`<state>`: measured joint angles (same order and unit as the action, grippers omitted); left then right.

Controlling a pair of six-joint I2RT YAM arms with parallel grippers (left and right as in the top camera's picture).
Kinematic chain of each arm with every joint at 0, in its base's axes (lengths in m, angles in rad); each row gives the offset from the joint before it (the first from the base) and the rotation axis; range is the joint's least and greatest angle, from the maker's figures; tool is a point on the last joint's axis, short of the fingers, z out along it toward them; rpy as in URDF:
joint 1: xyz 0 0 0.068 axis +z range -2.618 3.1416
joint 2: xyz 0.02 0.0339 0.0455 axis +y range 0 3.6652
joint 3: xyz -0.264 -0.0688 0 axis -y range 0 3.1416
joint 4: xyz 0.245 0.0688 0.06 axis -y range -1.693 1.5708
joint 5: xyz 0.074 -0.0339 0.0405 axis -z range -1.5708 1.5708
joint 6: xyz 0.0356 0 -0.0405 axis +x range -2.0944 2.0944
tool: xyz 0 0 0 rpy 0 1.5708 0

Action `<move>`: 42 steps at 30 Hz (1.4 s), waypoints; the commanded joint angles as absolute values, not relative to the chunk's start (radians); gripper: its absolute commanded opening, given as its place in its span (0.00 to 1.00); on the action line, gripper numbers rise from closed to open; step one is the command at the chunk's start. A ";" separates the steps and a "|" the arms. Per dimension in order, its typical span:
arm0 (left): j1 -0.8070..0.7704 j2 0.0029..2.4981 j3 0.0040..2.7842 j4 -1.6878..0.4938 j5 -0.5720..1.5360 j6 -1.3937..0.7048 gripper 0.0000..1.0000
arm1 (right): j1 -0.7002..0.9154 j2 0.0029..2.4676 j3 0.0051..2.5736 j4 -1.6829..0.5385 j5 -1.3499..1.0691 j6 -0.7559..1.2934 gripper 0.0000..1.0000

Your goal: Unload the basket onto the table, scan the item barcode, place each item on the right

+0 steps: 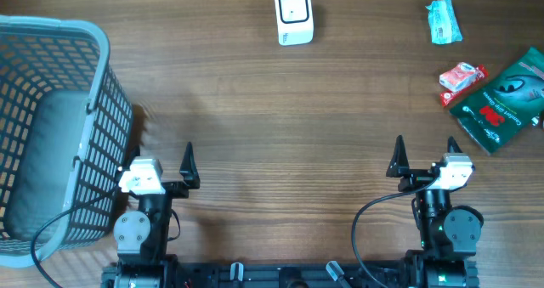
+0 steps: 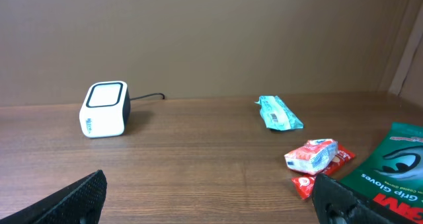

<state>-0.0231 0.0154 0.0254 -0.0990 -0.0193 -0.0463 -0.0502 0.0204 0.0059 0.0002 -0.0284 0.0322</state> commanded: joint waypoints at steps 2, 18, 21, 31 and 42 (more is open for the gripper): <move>-0.015 0.006 0.017 -0.094 -0.043 -0.009 1.00 | -0.050 0.020 0.006 0.004 -0.015 0.041 1.00; -0.014 0.004 0.017 -0.093 -0.028 -0.007 1.00 | -0.050 0.020 0.006 0.004 -0.015 0.041 1.00; -0.014 0.004 0.017 -0.093 -0.028 -0.007 1.00 | -0.050 0.021 0.006 0.004 -0.015 0.041 1.00; -0.013 0.005 0.017 -0.093 -0.028 -0.007 1.00 | -0.050 0.021 0.006 0.004 -0.015 0.041 1.00; -0.013 0.005 0.017 -0.093 -0.028 -0.007 1.00 | -0.050 0.021 0.006 0.004 -0.015 0.041 1.00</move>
<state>-0.0231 0.0147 0.0250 -0.0990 -0.0288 -0.0273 -0.0502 0.0204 0.0059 0.0002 -0.0280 0.0322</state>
